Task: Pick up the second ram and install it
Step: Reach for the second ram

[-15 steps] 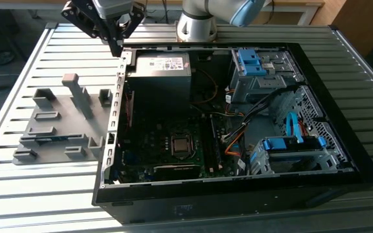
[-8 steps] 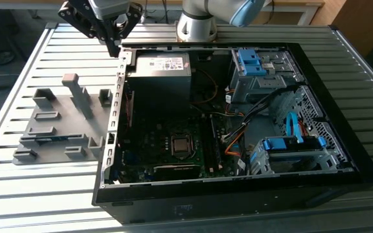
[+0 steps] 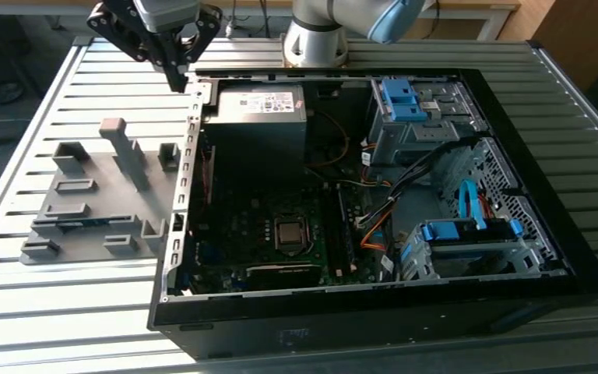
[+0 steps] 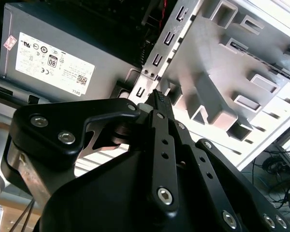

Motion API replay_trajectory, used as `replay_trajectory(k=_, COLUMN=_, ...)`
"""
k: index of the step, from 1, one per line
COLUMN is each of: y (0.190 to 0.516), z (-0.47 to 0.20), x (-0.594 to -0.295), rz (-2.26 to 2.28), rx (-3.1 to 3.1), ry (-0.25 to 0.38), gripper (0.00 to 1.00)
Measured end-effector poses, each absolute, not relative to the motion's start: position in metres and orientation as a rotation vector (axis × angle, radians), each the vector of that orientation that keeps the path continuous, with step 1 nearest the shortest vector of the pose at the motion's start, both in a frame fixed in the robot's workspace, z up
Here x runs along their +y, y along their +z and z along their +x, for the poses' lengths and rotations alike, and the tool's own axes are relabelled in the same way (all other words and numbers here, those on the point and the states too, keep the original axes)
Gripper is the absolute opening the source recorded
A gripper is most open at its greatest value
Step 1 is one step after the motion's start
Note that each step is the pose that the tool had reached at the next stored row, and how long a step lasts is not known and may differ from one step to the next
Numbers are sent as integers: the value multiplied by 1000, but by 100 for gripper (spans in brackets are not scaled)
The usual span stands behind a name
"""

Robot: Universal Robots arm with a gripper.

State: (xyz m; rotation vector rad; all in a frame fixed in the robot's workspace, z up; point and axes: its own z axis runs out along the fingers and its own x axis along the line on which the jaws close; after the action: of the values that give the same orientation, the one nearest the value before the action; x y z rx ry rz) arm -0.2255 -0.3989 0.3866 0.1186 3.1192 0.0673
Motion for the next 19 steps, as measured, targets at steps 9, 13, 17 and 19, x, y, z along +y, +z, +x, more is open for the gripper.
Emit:
replay_trajectory(k=9, y=386, z=-232, x=-399, rz=119, rx=3120, ry=67, gripper=11)
replay_trajectory(k=13, y=386, z=-235, x=-399, rz=118, rx=3120, ry=67, gripper=11)
replay_trajectory(k=17, y=386, z=-239, x=-399, rz=118, rx=3120, ry=67, gripper=11)
replay_trajectory(k=19, y=385, z=-242, x=-399, rz=119, rx=3120, ry=67, gripper=11)
